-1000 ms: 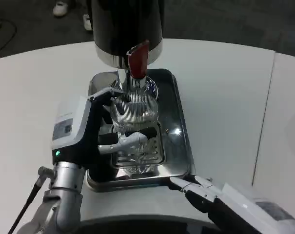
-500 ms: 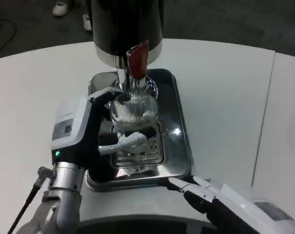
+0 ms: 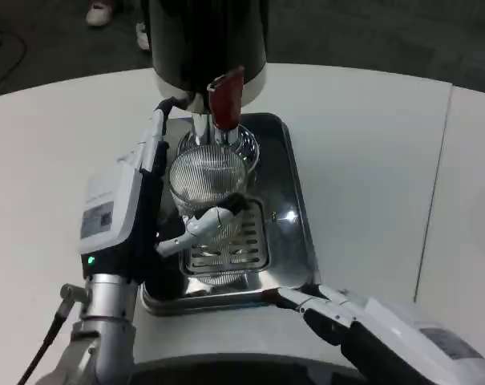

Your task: Grasp the cup under the faucet to collect the drink, then remove the cup.

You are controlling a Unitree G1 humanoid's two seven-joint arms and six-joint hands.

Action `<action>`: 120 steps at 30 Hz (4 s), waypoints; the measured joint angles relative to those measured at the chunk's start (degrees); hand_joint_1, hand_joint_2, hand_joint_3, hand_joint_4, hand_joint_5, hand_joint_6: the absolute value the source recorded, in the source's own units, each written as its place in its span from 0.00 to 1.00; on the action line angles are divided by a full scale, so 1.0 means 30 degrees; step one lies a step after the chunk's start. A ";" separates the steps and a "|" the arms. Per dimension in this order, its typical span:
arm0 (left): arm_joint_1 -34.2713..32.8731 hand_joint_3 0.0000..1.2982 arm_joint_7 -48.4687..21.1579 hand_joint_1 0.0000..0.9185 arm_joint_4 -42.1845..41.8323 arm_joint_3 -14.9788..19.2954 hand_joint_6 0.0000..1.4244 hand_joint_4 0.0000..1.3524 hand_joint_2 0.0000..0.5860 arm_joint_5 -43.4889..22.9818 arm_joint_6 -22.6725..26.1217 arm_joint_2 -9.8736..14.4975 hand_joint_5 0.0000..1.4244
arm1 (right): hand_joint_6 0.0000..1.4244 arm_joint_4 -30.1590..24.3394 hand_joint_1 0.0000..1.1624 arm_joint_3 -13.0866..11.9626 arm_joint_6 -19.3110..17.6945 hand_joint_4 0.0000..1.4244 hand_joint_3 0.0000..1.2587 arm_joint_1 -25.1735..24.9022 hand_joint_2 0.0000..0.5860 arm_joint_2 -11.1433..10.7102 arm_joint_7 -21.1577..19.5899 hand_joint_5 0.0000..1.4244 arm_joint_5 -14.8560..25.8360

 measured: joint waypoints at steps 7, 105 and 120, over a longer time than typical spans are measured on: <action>-0.0052 0.00 0.0008 0.06 0.0354 -0.0001 0.16 0.00 0.01 -0.0034 -0.0329 -0.0004 0.15 | 0.01 0.0248 0.32 0.0080 0.0000 0.08 0.09 -0.0255 0.92 0.0077 -0.0016 0.03 0.0000; 0.4955 0.26 -1.3683 0.05 -1.8077 0.6158 0.22 0.21 0.15 -1.1733 0.3933 -0.3477 0.26 | 0.01 0.0512 0.34 0.0201 -0.0039 0.08 0.10 -0.0143 0.94 0.0124 -0.0623 0.03 0.0328; 0.3379 0.25 -1.4078 0.05 -1.6604 0.5260 0.21 0.21 0.16 -1.1727 0.4638 -0.4550 0.26 | 0.01 0.0513 0.34 0.0196 -0.0039 0.09 0.11 -0.0127 0.94 0.0142 -0.0742 0.03 0.0387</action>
